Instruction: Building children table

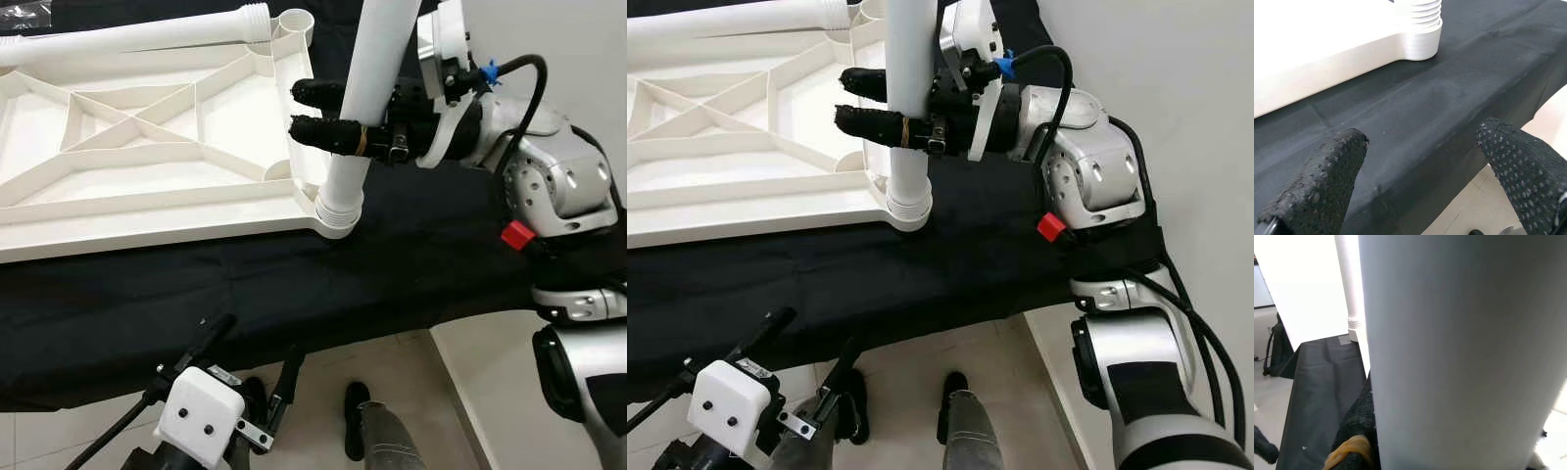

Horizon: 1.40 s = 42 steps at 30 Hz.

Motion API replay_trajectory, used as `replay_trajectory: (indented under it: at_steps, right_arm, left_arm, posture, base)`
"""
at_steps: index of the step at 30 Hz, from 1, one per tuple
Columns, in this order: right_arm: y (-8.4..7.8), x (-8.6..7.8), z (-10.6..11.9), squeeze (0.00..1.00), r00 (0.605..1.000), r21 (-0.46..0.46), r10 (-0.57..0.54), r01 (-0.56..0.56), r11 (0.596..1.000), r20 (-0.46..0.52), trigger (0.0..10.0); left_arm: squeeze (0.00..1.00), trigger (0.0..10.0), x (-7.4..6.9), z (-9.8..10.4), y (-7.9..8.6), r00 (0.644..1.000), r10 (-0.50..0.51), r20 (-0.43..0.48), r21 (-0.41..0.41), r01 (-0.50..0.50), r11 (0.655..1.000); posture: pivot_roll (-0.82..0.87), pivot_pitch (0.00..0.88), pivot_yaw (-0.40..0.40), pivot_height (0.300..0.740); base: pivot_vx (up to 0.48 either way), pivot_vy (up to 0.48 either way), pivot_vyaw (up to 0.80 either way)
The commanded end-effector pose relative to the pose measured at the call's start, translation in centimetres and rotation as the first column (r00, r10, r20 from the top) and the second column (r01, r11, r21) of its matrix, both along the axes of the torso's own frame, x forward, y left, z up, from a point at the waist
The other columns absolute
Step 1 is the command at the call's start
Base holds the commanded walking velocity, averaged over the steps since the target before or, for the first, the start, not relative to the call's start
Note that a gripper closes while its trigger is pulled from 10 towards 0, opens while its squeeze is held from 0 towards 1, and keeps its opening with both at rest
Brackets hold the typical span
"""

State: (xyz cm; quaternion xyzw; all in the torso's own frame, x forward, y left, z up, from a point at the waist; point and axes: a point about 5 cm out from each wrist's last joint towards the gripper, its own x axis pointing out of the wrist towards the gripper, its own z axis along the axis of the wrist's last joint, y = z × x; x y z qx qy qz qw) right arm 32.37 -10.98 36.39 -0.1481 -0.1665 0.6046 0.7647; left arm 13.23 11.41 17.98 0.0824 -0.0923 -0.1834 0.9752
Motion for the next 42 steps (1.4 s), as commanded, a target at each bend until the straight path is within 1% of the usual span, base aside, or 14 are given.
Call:
replay_trajectory:
  at_steps: [1, 4, 7, 11, 16, 25, 26, 27, 28, 37, 42]
  right_arm:
    - [-0.7, 0.9, -1.7, 0.0, 0.993, -0.025, -0.105, 0.104, 0.994, -0.059, 10.0]
    - [-0.7, 0.9, -1.8, 0.0, 0.99, -0.019, -0.131, 0.13, 0.991, -0.061, 10.0]
    - [-0.8, 0.9, -1.9, 0.0, 0.981, 0.0, -0.18, 0.18, 0.984, -0.065, 10.0]
    - [-0.9, 0.9, -2.1, 0.0, 0.974, 0.022, -0.211, 0.213, 0.977, -0.08, 10.0]
    - [-1.1, 0.6, -3.0, 0.0, 0.954, 0.051, -0.277, 0.283, 0.958, -0.112, 10.0]
    - [-1.3, 0.2, -3.7, 0.0, 0.932, 0.064, -0.335, 0.346, 0.936, -0.138, 10.0]
    - [-1.3, 0.2, -3.8, 0.0, 0.924, 0.066, -0.355, 0.367, 0.928, -0.144, 10.0]
    - [-1.3, 0.2, -3.8, 0.0, 0.924, 0.066, -0.355, 0.367, 0.928, -0.144, 10.0]
    - [-1.4, 0.2, -3.8, 0.0, 0.914, 0.069, -0.379, 0.392, 0.918, -0.146, 10.0]
    - [-1.3, 0.0, -4.1, 0.0, 0.88, 0.076, -0.446, 0.461, 0.884, -0.162, 10.0]
    - [-1.5, 0.0, -4.4, 0.0, 0.848, 0.066, -0.5, 0.517, 0.853, -0.174, 10.0]
  left_arm:
    - [0.0, 10.0, -0.1, -0.6, 0.1, 0.999, -0.001, -0.032, 0.0, 0.001, 1.0]
    - [0.0, 10.0, 0.0, -0.6, 0.1, 1.0, -0.002, -0.031, 0.002, 0.002, 1.0]
    - [0.0, 10.0, 0.1, -0.6, 0.2, 1.0, -0.002, -0.031, 0.003, 0.002, 1.0]
    - [0.0, 10.0, 0.1, -0.7, 0.2, 1.0, -0.002, -0.03, 0.004, 0.002, 1.0]
    - [0.0, 10.0, 0.3, -0.8, 0.2, 1.0, -0.001, -0.029, 0.007, 0.001, 1.0]
    - [0.0, 10.0, 0.4, -0.9, 0.3, 1.0, -0.004, -0.027, 0.009, 0.004, 1.0]
    - [0.0, 10.0, 0.5, -0.9, 0.3, 1.0, -0.003, -0.027, 0.009, 0.004, 1.0]
    - [0.0, 10.0, 0.5, -0.9, 0.3, 1.0, -0.003, -0.027, 0.009, 0.004, 1.0]
    - [0.0, 10.0, 0.5, -1.0, 0.3, 1.0, -0.003, -0.027, 0.009, 0.003, 1.0]
    - [0.0, 10.0, 0.6, -1.0, 0.2, 1.0, -0.003, -0.023, 0.008, 0.003, 1.0]
    - [0.0, 10.0, 0.7, -1.1, 0.2, 1.0, -0.003, -0.021, 0.006, 0.003, 1.0]
  posture:
    - [0.03, 0.427, -0.019, 0.74]
    - [0.03, 0.425, -0.017, 0.74]
    - [0.03, 0.423, -0.016, 0.74]
    - [0.03, 0.418, -0.015, 0.74]
    - [0.03, 0.41, -0.015, 0.74]
    - [0.03, 0.406, -0.013, 0.74]
    - [0.03, 0.399, -0.013, 0.74]
    - [0.03, 0.399, -0.013, 0.74]
    - [0.03, 0.395, -0.015, 0.74]
    - [0.02, 0.393, -0.016, 0.74]
    - [0.01, 0.394, -0.017, 0.74]
  base:
    - [0.0, 0.0, 0.0]
    - [0.0, 0.0, 0.0]
    - [0.0, 0.0, 0.0]
    - [0.0, 0.0, 0.0]
    - [0.0, 0.0, 0.0]
    - [0.0, 0.0, 0.0]
    - [0.0, 0.0, 0.0]
    - [0.0, 0.0, 0.0]
    - [0.0, 0.0, 0.0]
    - [0.0, 0.0, 0.0]
    - [0.0, 0.0, 0.0]
